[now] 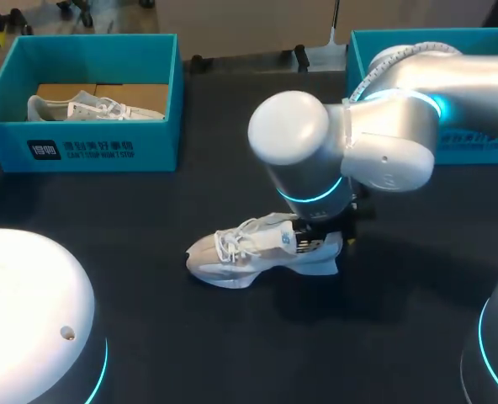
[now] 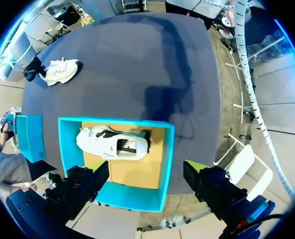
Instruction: Take the shoe out of the shoebox, open the shoe tongue, remove and reinsert the insole, then place the shoe into the shoebox
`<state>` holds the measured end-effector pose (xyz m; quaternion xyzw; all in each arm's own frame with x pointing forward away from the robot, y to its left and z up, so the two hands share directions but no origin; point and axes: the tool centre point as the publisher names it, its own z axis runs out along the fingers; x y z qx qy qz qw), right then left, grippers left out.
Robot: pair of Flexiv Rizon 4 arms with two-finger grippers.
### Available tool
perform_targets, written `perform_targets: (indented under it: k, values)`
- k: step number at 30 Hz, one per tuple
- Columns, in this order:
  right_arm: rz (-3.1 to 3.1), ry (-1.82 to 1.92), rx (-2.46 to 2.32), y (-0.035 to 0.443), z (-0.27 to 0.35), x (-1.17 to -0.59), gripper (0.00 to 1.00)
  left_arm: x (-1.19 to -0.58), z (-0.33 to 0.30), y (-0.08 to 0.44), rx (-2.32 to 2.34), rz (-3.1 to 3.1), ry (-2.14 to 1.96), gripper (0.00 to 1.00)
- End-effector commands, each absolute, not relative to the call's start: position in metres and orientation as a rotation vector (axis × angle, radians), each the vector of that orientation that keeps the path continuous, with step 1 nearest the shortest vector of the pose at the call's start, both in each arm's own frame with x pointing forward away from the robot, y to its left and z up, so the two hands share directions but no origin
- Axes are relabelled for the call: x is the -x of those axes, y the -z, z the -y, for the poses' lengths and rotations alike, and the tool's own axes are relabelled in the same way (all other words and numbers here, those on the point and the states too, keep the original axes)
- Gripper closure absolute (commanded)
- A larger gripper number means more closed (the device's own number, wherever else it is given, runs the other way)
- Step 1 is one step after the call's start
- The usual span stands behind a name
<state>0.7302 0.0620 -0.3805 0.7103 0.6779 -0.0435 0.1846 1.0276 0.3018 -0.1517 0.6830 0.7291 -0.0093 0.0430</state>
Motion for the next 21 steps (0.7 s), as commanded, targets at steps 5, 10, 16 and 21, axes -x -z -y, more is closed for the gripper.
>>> perform_targets:
  k: [5, 10, 16, 21]
  values:
    - [-1.922, 0.084, -2.001, 0.367, -0.060, -0.730, 0.00, -1.026, -0.302, 0.151, -2.089, -2.230, 0.022, 0.00]
    - [-1.972, 0.034, -1.974, 0.343, -0.061, -0.727, 0.00, -1.026, -0.302, 0.151, -2.089, -2.230, 0.022, 0.00]
    - [-2.115, -0.056, -1.880, 0.305, -0.067, -0.725, 0.00, -1.026, -0.302, 0.151, -2.089, -2.230, 0.022, 0.00]
    - [-2.282, -0.089, -1.688, 0.284, -0.074, -0.726, 0.00, -1.026, -0.302, 0.151, -2.089, -2.230, 0.022, 0.00]
